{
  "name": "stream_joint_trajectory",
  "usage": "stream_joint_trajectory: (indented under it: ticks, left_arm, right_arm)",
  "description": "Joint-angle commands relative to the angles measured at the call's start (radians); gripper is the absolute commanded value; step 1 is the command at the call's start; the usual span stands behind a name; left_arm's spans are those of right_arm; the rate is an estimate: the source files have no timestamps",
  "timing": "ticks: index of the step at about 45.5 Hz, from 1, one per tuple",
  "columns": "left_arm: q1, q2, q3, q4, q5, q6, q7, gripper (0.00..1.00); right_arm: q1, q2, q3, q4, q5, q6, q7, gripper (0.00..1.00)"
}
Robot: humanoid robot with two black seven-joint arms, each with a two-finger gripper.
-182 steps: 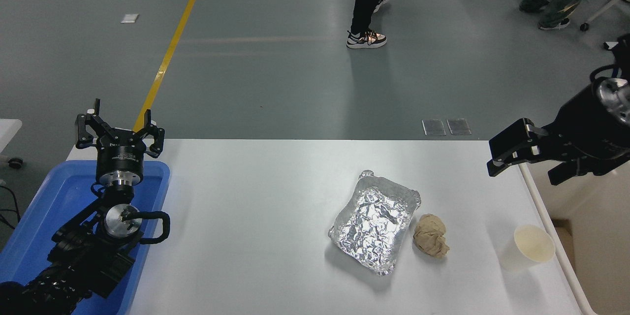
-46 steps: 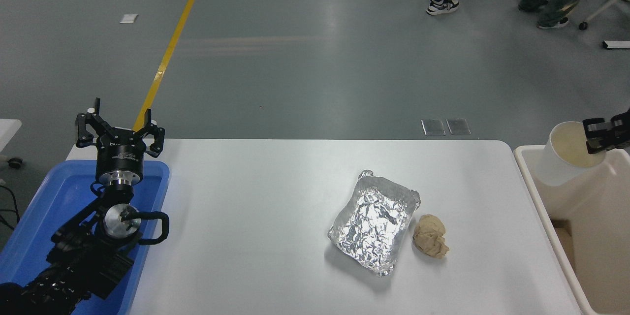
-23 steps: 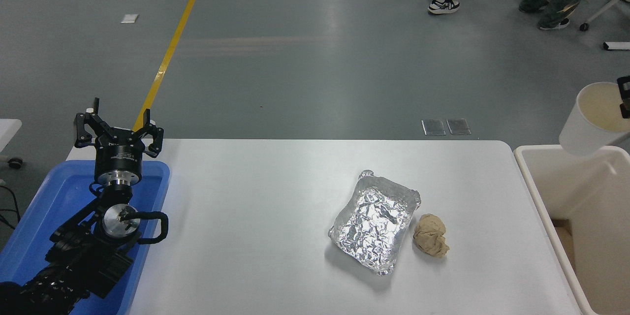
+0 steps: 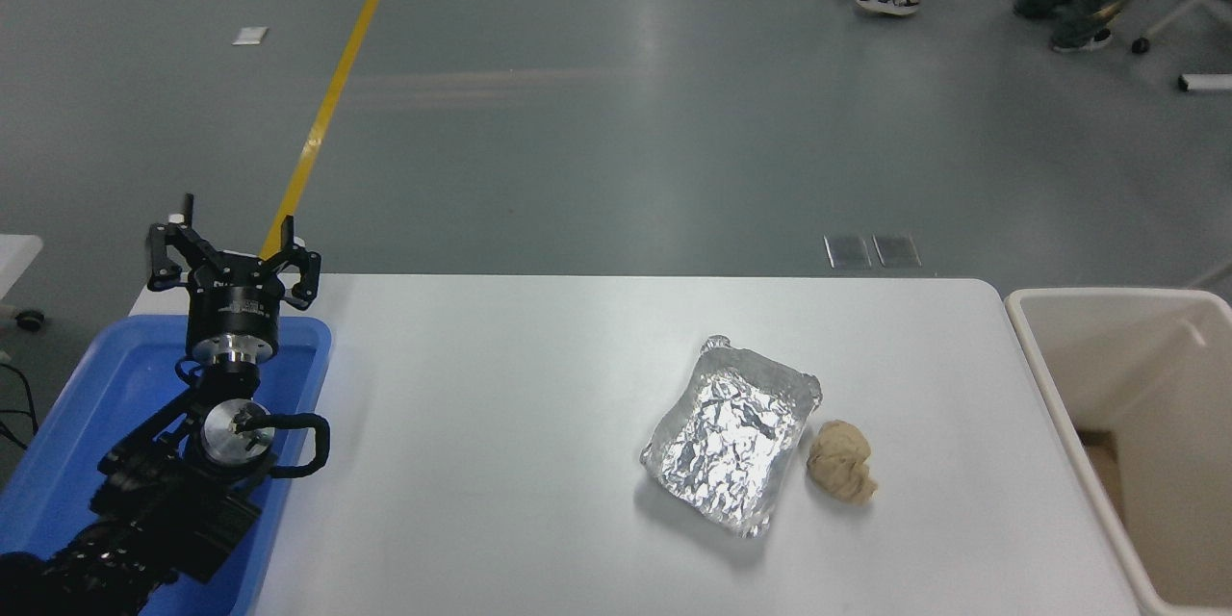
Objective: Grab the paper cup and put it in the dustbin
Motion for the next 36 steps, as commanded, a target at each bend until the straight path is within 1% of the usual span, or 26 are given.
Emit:
stream_joint_trajectory:
  ticks: [1,7,11,15,19,26,27,28,29,30,31,36]
  left_arm:
    - [0.000,0.000,0.000,0.000,0.000,0.000,0.000,0.99]
    - [0.000,0.000,0.000,0.000,0.000,0.000,0.000,0.99]
    - [0.000,0.000,0.000,0.000,0.000,0.000,0.000,0.99]
    - [0.000,0.000,-0.001,0.000,0.000,0.000,0.000,0.99]
    - [0.000,0.000,0.000,0.000,0.000,0.000,0.000,0.99]
    - [0.000,0.000,0.000,0.000,0.000,0.000,0.000,0.99]
    - [0.000,0.000,0.000,0.000,0.000,0.000,0.000,0.99]
    - [0.000,0.000,0.000,0.000,0.000,0.000,0.000,0.99]
    - [0.000,0.000,0.000,0.000,0.000,0.000,0.000,0.99]
    - [0.000,0.000,-0.001,0.000,0.000,0.000,0.000,0.99]
    - [0.000,0.000,0.000,0.000,0.000,0.000,0.000,0.99]
    - [0.000,0.000,0.000,0.000,0.000,0.000,0.000,0.99]
  right_arm:
    - [-0.567,0.068,0.358,-0.283,0.167,-0.114,-0.010,0.00]
    - [-0.734,0.186,0.473,-0.441,0.296,-0.114,-0.016,0.00]
    - [-0.783,0.239,0.481,-0.489,0.336,-0.114,-0.018,0.00]
    - [-0.814,0.272,0.512,-0.492,0.351,-0.117,-0.021,0.00]
    - [-0.860,0.285,0.588,-0.494,0.350,-0.117,-0.036,0.00]
    - [-0.891,0.295,0.637,-0.500,0.336,-0.117,-0.036,0.00]
    - [-0.891,0.295,0.637,-0.500,0.338,-0.117,-0.036,0.02]
    - [-0.891,0.295,0.637,-0.500,0.338,-0.117,-0.036,0.16]
    - [-0.891,0.295,0.637,-0.498,0.338,-0.117,-0.036,0.40]
    - [-0.891,0.295,0.637,-0.498,0.338,-0.117,-0.036,0.76]
    - [-0.889,0.297,0.645,-0.500,0.341,-0.117,-0.038,1.00]
    - [-0.883,0.292,0.645,-0.498,0.339,-0.099,-0.036,1.00]
